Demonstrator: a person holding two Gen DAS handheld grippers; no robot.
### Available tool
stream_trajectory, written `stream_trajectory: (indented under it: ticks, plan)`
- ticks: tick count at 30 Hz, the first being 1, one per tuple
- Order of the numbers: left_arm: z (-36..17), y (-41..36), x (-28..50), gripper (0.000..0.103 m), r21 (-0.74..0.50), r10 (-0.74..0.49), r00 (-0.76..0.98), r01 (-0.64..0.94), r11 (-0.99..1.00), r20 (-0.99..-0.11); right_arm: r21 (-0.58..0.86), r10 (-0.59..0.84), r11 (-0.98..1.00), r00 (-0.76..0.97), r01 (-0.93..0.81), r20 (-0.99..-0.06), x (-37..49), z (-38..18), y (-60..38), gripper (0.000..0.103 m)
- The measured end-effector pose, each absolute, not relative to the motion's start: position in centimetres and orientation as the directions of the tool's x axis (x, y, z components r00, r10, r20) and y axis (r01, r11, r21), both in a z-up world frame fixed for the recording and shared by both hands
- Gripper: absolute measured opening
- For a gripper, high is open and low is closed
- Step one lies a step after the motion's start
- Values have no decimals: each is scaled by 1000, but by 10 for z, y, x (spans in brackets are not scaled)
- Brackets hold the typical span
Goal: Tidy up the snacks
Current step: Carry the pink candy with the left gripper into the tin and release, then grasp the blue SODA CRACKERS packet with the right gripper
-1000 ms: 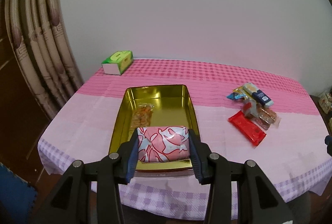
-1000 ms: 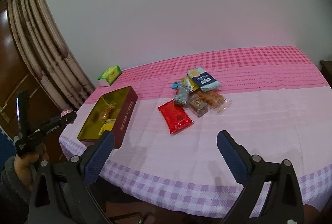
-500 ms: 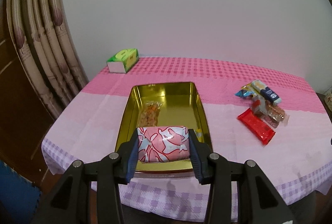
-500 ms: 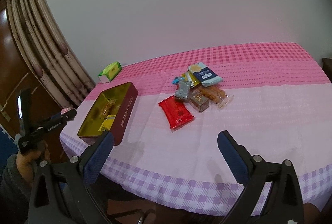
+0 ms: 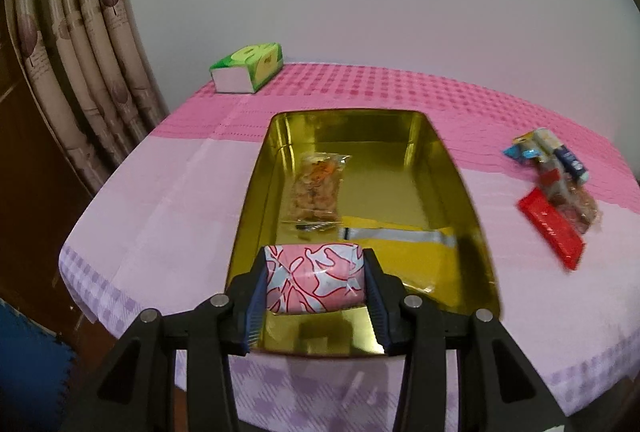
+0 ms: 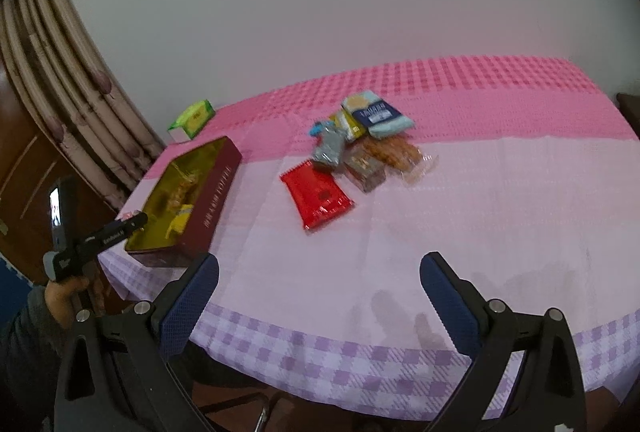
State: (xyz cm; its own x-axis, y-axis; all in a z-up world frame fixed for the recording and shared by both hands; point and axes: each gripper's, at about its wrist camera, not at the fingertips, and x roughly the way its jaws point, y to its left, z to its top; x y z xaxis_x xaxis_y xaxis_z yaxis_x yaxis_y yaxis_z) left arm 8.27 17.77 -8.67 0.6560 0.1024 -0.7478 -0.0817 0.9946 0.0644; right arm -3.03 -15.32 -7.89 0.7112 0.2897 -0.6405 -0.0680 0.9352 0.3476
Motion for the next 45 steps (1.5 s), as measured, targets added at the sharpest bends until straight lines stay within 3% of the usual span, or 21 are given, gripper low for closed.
stream_trajectory:
  ticks: [21,24,25,27,30,37,45]
  plan:
    - [-136,186,111,44,96,124,598,-79,992,-792,318,254,948,637,-14,-728,-11,-120,-162,101]
    - [-136,183,108,51,109,120,608,-56,993,-785,308,237,951,628,4,-741,-9,-126,-165,101]
    - [-135,182,106,61,108,114,618,-47,993,-778,303,231,953,628,9,-744,-9,-128,-166,101]
    - [-129,182,97,69,97,96,664,-36,995,-742,287,212,958,625,20,-751,-9,-131,-168,101]
    - [-113,183,85,69,69,60,716,-16,997,-696,258,186,966,619,27,-763,-9,-137,-168,101]
    - [-43,185,23,71,-124,-65,799,-13,992,-597,185,145,983,629,-1,-764,5,-137,-157,101]
    - [-63,158,-37,73,-153,-180,754,106,982,-631,214,222,973,635,-90,-740,77,-115,-117,100]
